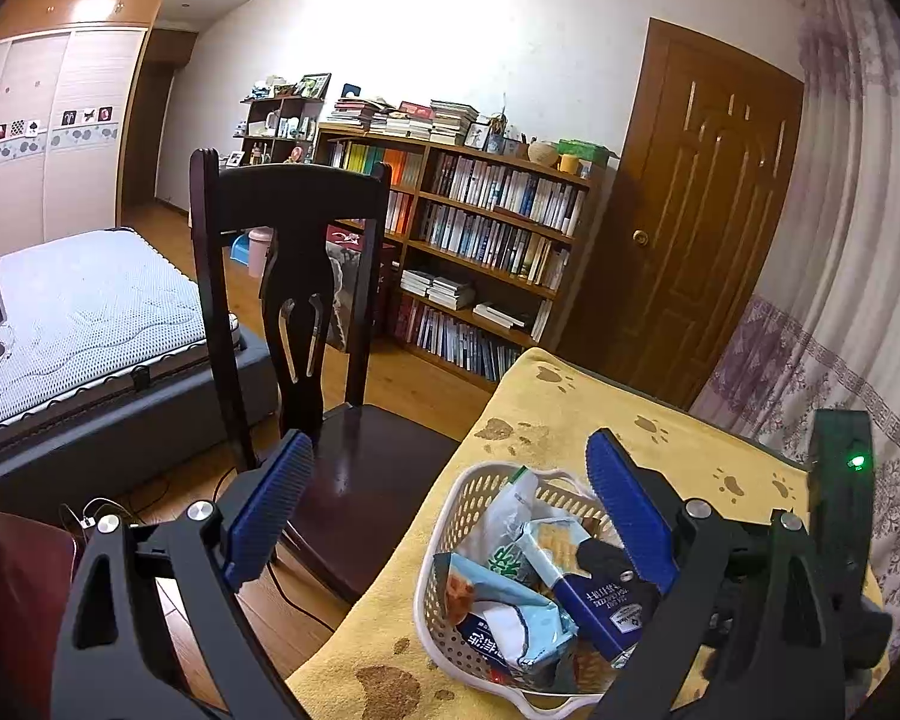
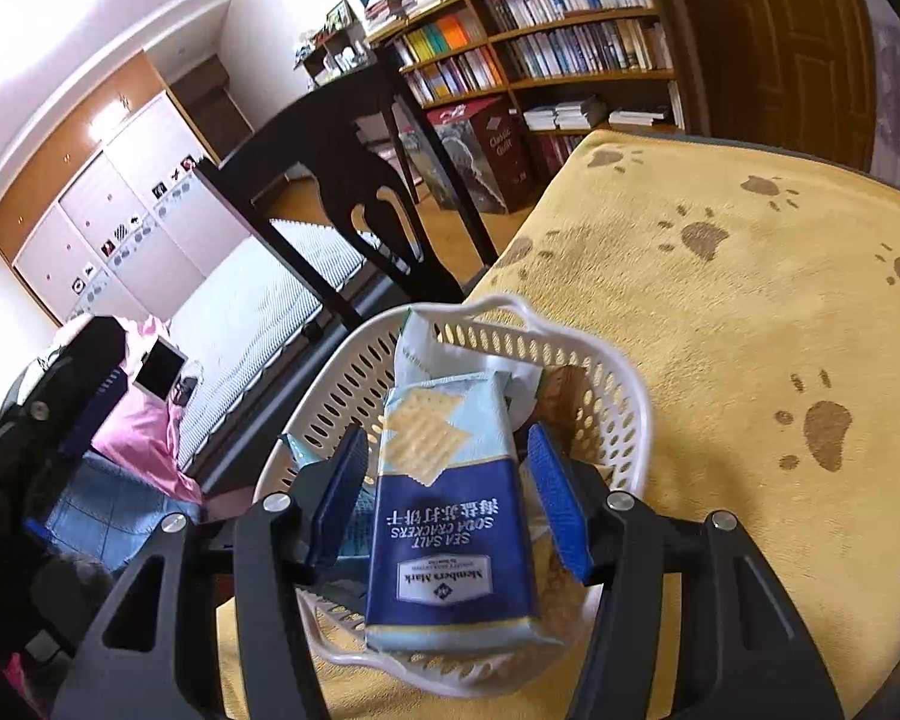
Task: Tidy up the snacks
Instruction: 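Carry the soda cracker box into the basket and open the right tool, then move the right tool back to the table and grasp the yellow jelly cup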
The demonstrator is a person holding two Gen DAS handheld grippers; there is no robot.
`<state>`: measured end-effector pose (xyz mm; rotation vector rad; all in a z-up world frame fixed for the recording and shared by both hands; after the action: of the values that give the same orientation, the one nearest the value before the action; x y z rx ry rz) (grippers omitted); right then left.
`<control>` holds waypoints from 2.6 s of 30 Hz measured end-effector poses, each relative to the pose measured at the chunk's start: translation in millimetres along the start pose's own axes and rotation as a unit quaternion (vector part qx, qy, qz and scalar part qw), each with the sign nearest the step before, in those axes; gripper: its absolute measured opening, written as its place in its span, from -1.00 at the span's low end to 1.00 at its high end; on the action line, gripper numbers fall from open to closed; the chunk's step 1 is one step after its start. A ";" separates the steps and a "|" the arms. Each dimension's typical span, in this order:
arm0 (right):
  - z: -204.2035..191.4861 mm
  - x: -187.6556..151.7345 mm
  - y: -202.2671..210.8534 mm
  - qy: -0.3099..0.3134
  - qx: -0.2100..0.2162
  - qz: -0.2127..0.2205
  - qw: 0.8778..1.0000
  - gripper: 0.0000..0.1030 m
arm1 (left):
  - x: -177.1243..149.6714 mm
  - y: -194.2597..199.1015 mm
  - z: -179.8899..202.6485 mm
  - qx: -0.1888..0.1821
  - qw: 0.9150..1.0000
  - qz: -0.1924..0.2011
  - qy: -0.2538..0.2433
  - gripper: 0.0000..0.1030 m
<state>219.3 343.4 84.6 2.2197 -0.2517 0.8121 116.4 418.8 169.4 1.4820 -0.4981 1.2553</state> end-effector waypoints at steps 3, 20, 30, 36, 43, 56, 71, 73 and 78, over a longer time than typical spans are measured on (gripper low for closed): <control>1.1 -2.0 10.5 0.000 -0.004 0.012 1.000 0.10 | -0.2 1.5 2.7 -0.003 1.000 0.001 -0.004 0.82; 30.6 -27.9 67.3 0.009 -0.069 0.064 0.996 0.12 | -9.1 6.5 24.6 -0.017 1.000 -0.001 -0.027 0.82; 90.6 -55.5 119.2 -0.037 -0.118 0.086 0.989 0.12 | -22.4 10.4 50.1 -0.030 0.998 -0.006 -0.063 0.82; 133.8 -69.9 158.3 -0.067 -0.158 0.103 0.980 0.12 | -29.6 14.3 65.5 -0.041 0.996 -0.006 -0.084 0.83; 188.3 -87.7 204.6 -0.099 -0.222 0.127 0.962 0.12 | -38.5 20.5 83.0 -0.054 0.993 -0.006 -0.109 0.83; 270.1 -101.2 228.8 -0.161 -0.247 0.128 0.947 0.12 | -66.0 37.3 126.3 -0.112 0.980 -0.021 -0.162 0.90; 260.9 -114.5 200.7 -0.127 -0.177 0.060 0.974 0.16 | -99.8 38.4 157.8 -0.145 0.966 -0.050 -0.209 0.90; 255.1 -115.6 198.6 -0.111 -0.187 0.054 0.975 0.15 | -102.5 38.0 159.0 -0.147 0.965 -0.053 -0.212 0.90; 258.0 -109.3 190.7 -0.083 -0.238 0.043 0.967 0.05 | -106.2 38.9 164.3 -0.149 0.963 -0.056 -0.219 0.90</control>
<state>179.3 19.4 -6.4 1.8276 -0.5652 0.5391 117.4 226.8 115.5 1.5021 -0.8444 0.7209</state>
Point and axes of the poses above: each gripper's, at about its wrist camera, not at the fingertips, and y roughly against the way its jaws point, z to its right, x to its top, the point moved 3 cm from there along -y, roughly the way its jaws point, and after that the axes turned 9 degrees about x, right-handed, at the moved point
